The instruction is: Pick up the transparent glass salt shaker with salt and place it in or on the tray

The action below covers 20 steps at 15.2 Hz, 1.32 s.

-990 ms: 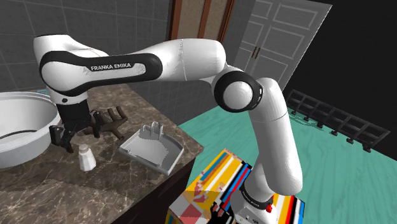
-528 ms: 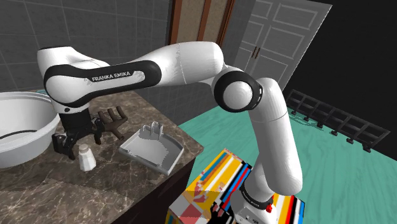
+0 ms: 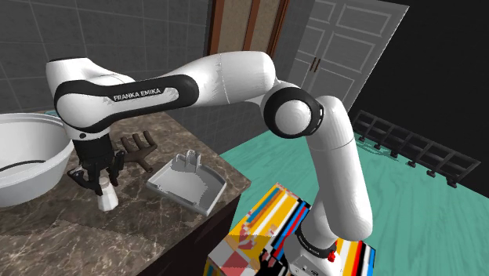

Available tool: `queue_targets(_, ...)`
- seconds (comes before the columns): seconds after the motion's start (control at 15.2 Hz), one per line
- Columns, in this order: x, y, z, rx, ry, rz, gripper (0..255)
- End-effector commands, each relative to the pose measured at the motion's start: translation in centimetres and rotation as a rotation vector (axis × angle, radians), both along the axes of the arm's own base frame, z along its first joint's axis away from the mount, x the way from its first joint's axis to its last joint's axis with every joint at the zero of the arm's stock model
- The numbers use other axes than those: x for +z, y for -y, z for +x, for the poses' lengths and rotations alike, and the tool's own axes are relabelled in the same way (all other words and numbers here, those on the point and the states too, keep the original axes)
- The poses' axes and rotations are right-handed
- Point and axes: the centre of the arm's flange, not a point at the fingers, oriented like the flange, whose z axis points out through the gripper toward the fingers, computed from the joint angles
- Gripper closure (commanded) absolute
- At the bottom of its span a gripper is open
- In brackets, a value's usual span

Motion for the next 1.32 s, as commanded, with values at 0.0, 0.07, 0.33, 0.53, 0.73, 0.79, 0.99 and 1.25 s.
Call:
queue_targets(0.0, 0.0, 0.0, 0.0, 0.0, 0.0, 0.0, 255)
queue_targets(0.07, 0.0, 0.0, 0.0, 0.0, 0.0, 0.0, 255)
queue_targets(0.33, 0.0, 0.0, 0.0, 0.0, 0.0, 0.0, 255)
queue_targets(0.53, 1.0, 0.0, 0.0, 0.0, 0.0, 0.0, 255)
queue_targets(0.73, 2.6, 0.0, 0.0, 0.0, 0.0, 0.0, 255)
queue_targets(0.79, 3.1, 0.0, 0.0, 0.0, 0.0, 0.0, 255)
queue_targets(0.99, 4.7, 0.0, 0.0, 0.0, 0.0, 0.0, 255)
queue_targets(1.25, 6.8, 0.0, 0.0, 0.0, 0.0, 0.0, 255)
